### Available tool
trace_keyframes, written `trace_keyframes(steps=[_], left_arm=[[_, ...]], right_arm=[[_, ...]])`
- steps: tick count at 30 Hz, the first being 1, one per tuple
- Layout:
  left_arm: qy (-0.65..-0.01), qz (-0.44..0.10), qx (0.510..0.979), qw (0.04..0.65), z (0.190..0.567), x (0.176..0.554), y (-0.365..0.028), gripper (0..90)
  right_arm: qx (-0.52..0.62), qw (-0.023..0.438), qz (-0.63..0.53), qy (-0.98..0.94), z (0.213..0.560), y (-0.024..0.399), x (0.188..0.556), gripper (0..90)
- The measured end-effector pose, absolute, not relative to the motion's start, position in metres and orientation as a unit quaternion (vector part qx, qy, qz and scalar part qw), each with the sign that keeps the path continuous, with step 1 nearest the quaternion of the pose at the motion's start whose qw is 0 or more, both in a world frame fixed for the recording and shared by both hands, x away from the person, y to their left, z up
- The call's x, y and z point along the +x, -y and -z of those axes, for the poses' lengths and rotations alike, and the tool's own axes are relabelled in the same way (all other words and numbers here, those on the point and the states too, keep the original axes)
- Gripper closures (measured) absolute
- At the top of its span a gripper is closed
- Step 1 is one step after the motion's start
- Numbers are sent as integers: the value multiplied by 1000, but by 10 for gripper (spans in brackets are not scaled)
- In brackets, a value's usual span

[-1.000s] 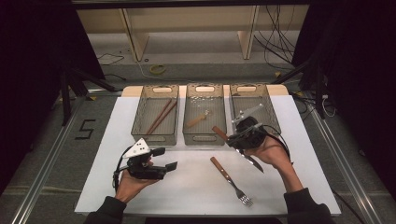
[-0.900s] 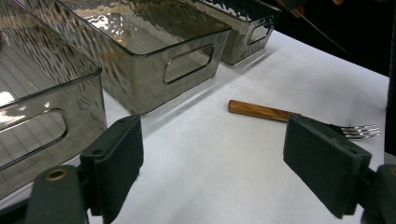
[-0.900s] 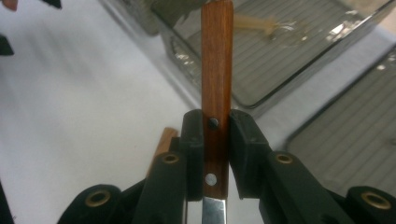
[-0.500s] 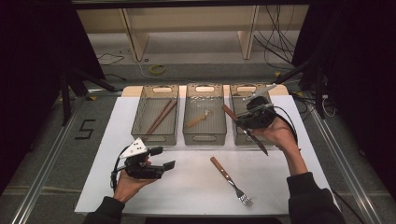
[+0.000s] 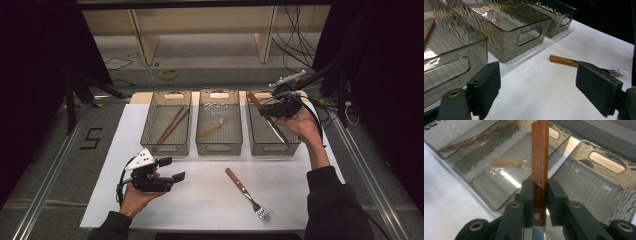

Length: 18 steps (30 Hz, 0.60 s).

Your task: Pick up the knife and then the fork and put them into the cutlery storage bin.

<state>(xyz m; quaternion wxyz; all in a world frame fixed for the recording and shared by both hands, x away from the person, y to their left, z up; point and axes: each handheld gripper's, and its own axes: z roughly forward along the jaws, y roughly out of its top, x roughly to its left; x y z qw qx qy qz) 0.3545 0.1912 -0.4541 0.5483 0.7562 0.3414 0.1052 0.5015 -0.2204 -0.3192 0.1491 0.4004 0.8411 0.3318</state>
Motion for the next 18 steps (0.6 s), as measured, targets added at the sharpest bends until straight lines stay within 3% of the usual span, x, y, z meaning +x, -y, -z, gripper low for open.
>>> trace_keyframes(steps=[18], left_arm=[[-340, -105, 755, 551, 454, 353, -193, 194]], right_arm=[[442, 156, -331, -819, 325, 231, 533, 771]])
